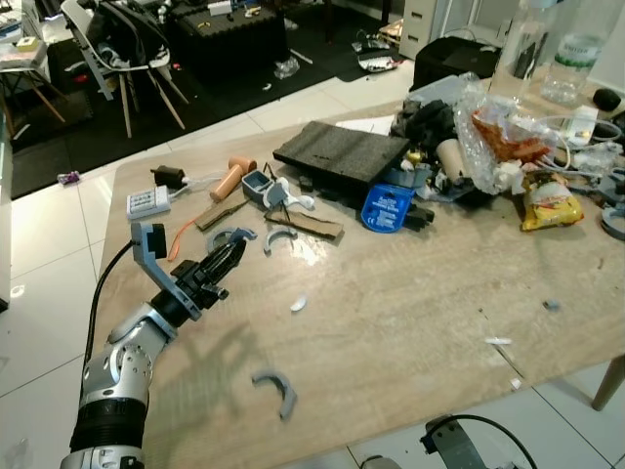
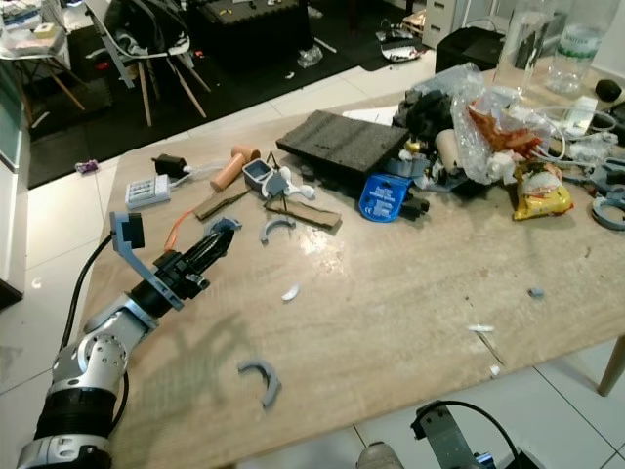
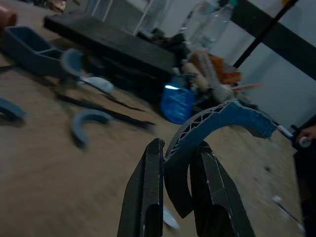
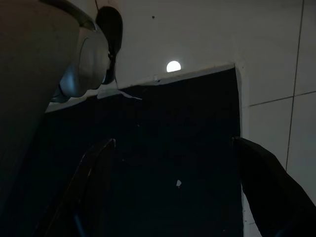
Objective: Picking trash to rubbish bin
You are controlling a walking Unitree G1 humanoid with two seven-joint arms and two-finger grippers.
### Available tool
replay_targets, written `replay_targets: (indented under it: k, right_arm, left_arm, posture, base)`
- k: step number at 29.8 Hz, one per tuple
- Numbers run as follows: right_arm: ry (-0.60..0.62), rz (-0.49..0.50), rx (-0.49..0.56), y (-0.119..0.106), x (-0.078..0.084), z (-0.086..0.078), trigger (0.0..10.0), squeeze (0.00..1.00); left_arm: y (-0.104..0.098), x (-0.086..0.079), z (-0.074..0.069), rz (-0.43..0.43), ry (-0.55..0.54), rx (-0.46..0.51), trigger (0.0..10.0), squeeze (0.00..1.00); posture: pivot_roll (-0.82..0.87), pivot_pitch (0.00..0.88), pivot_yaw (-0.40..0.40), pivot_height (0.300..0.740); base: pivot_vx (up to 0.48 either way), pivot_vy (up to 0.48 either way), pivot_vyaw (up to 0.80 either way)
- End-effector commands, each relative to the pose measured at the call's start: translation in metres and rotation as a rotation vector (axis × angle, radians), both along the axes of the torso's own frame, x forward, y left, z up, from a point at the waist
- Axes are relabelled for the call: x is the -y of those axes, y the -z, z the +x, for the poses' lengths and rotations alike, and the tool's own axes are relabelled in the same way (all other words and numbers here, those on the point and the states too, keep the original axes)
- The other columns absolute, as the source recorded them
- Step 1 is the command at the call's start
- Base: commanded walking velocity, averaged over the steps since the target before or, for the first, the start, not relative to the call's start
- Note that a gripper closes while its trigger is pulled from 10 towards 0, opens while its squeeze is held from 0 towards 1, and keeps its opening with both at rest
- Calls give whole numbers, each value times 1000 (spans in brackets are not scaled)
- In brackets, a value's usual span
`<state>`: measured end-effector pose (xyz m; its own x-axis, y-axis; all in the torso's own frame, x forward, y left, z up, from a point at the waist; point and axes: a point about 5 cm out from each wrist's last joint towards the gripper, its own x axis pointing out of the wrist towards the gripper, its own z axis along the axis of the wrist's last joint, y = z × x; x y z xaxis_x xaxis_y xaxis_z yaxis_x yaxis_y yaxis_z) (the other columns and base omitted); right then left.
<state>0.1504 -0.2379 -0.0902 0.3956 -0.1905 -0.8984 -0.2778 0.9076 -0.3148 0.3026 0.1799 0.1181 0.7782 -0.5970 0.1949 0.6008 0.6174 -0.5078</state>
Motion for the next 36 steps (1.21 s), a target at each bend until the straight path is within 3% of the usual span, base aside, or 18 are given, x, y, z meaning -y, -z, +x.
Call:
replay_targets:
  k: [1,24,32,36]
  right_arm:
    - [3,3,-16,2,-2,-3,10000,0]
    - [8,0,-20,2,0,-5,10000,0]
    - [4,-3,-20,2,-1,-5,10000,0]
    - [0,-4,-20,2,-2,-4,10000,0]
  left_arm:
    - [3,2,-5,-8,17,-7,10000,0]
    - [2,21,-7,1,77,1,10000,0]
    - [37,12,-15,78,51,-130,10000,0]
    - [85,0,-32,151,1,-327,10000,0]
  posture:
    - [-148,60,85,740]
    - [-148,60,91,740]
    - [-140,62,87,740]
    - [-137,63,87,740]
  base:
    - [-412,0,0]
    - [-459,0,0]
    - [-480,0,0]
    - [-437,0,0]
